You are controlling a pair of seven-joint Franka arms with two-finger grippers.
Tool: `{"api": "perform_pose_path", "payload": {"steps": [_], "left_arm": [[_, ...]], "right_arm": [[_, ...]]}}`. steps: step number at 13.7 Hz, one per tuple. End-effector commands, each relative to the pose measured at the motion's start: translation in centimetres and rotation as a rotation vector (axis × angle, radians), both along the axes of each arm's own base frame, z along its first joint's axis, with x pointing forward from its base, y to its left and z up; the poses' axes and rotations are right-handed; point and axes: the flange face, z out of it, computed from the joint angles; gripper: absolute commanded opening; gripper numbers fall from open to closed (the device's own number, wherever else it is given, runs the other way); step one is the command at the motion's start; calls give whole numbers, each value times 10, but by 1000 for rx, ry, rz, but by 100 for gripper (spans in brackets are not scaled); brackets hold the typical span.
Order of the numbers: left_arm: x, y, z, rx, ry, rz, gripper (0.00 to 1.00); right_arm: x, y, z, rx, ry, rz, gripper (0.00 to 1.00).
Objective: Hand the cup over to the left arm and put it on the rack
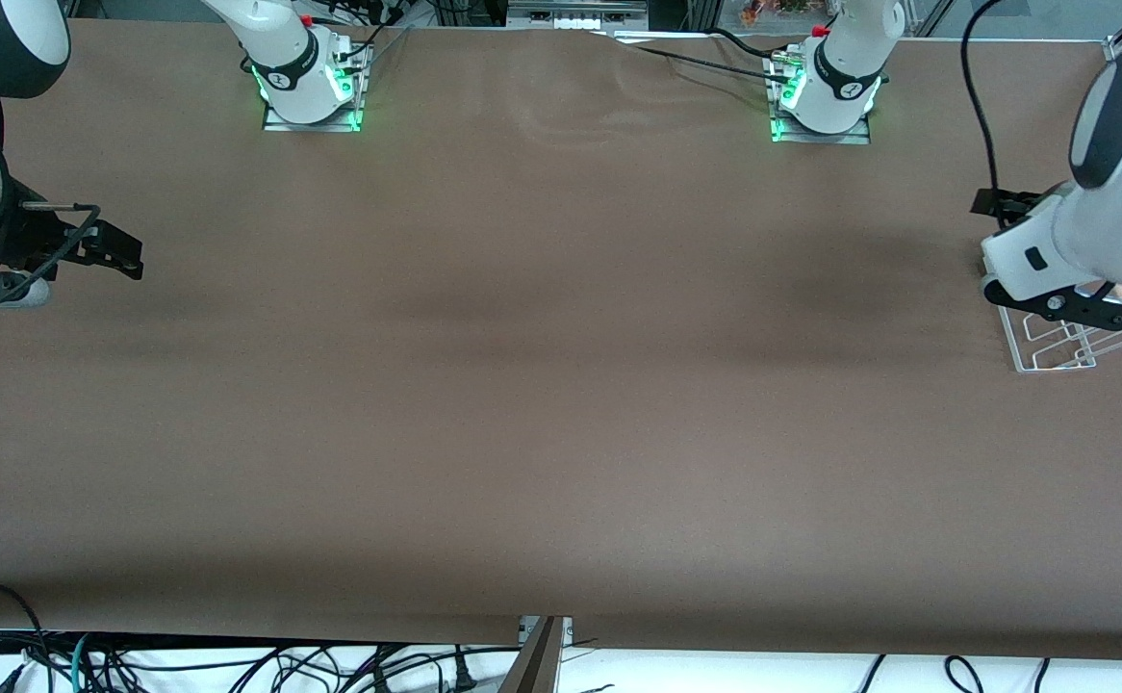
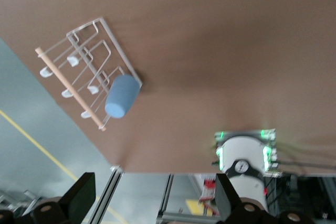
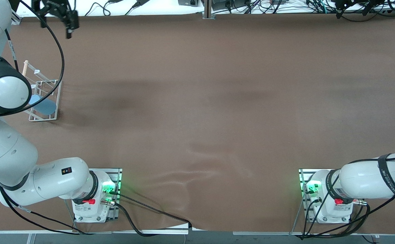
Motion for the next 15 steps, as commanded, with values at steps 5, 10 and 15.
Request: {"api": "perform_pose_path", "payload": {"steps": [5, 10, 15], "left_arm": [[-23, 62, 13, -253, -409, 257, 100], [-68, 27, 54, -271, -607, 201, 100], [-45, 17, 72, -278, -569, 242, 100]], "right_arm": [[2, -4, 5, 18, -6, 1, 100], [2, -6, 4, 14, -4, 2, 100], [2, -5, 3, 15, -3, 3, 100]]}}
